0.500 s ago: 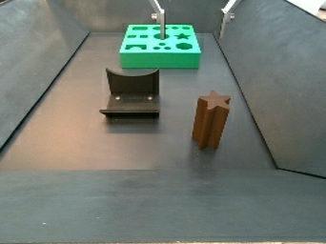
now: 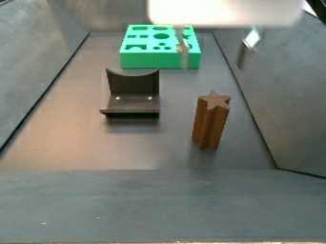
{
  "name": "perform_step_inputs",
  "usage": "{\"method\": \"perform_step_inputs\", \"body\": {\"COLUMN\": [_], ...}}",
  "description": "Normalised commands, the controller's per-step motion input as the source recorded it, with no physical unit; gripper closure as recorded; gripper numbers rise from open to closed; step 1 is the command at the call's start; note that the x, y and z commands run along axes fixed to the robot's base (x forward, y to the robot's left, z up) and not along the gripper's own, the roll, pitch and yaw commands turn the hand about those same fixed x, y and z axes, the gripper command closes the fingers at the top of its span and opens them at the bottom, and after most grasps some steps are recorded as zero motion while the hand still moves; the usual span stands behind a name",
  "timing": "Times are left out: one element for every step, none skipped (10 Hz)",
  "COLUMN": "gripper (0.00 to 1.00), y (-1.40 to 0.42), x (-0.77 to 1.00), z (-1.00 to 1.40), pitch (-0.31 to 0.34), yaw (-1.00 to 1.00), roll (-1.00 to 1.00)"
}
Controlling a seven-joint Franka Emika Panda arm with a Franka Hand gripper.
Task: Pick up the star object. Move up. Move to above the board. Insert the star object.
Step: Pick up the star object.
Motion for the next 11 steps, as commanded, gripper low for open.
{"method": "perform_step_inputs", "body": {"gripper": [0.0, 0.0, 0.0, 0.0, 0.0, 0.0, 0.0, 0.0, 0.0, 0.0, 0.0], "y": [0.45, 0.46, 0.4, 0.28, 0.16, 0.08, 0.03, 0.04, 0.0, 0.23, 0.0], "x": [-0.21, -0.07, 0.09, 0.29, 0.28, 0.05, 0.0, 0.0, 0.0, 0.0, 0.0], "z": [-0.54, -0.49, -0.39, -0.35, -0.37, -0.38, -0.52, -0.54, -0.15, -0.18, 0.0], "pitch": [-0.197, -0.186, -0.099, -0.021, 0.0, -0.011, -0.08, -0.089, -0.009, 0.0, 0.0], "yaw": [0.18, 0.24, 0.35, 0.48, 0.41, 0.12, 0.11, 0.09, 0.0, 0.25, 0.0], "roll": [0.01, 0.0, -0.01, -0.02, -0.01, -0.03, 0.0, 0.0, -0.01, 0.0, 0.0]}}
